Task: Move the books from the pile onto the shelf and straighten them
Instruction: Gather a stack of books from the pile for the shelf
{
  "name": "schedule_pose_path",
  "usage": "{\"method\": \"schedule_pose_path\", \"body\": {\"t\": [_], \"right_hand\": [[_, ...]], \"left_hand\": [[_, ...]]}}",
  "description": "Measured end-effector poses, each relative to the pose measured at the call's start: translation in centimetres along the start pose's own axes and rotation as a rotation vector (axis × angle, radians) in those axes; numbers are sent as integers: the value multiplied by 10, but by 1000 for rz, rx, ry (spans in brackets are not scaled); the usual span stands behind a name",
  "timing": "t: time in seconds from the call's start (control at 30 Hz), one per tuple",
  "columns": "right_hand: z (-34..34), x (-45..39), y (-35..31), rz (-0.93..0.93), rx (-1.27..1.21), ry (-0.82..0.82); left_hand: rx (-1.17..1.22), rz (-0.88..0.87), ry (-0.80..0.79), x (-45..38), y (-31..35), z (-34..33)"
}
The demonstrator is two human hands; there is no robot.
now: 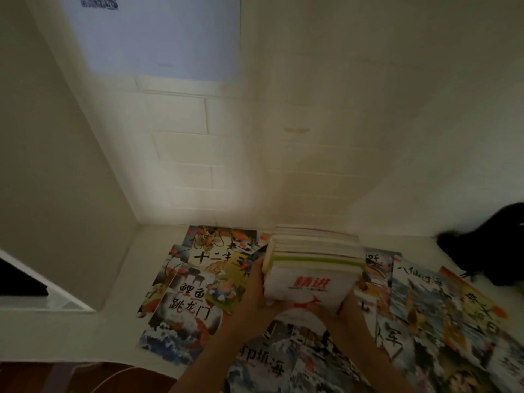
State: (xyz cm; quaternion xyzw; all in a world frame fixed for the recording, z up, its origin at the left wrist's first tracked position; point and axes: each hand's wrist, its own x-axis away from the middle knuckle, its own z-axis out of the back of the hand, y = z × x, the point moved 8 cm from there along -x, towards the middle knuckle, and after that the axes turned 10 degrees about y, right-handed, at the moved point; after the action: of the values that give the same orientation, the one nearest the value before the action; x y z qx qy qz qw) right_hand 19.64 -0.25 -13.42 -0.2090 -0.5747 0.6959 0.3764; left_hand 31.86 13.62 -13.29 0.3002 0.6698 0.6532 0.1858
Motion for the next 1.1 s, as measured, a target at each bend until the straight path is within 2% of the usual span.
{"method": "schedule_pose_path", "body": {"t": [0.13,0.23,0.43,0.67,0.8,0.9,1.1], "right_hand": [[-6,5,-55,79,-2,-37],[-19,22,-125,201,-13,-90],[-78,110,-277,480,-51,-345],[-135,233,-402,667,-216,-652],[-130,279,-490,729,-341,-742],[-106,288,-566,832,-408,-702],[-40,252,-702,1011,-395,-633]], "left_hand": [[103,-63,82,14,48,15],[137,-159,268,45,112,45],[133,-442,629,160,231,129],[-27,-706,941,321,349,193],[-98,-812,1003,372,439,198],[-141,-905,977,381,517,188],[-161,-1049,814,322,648,157]]}}
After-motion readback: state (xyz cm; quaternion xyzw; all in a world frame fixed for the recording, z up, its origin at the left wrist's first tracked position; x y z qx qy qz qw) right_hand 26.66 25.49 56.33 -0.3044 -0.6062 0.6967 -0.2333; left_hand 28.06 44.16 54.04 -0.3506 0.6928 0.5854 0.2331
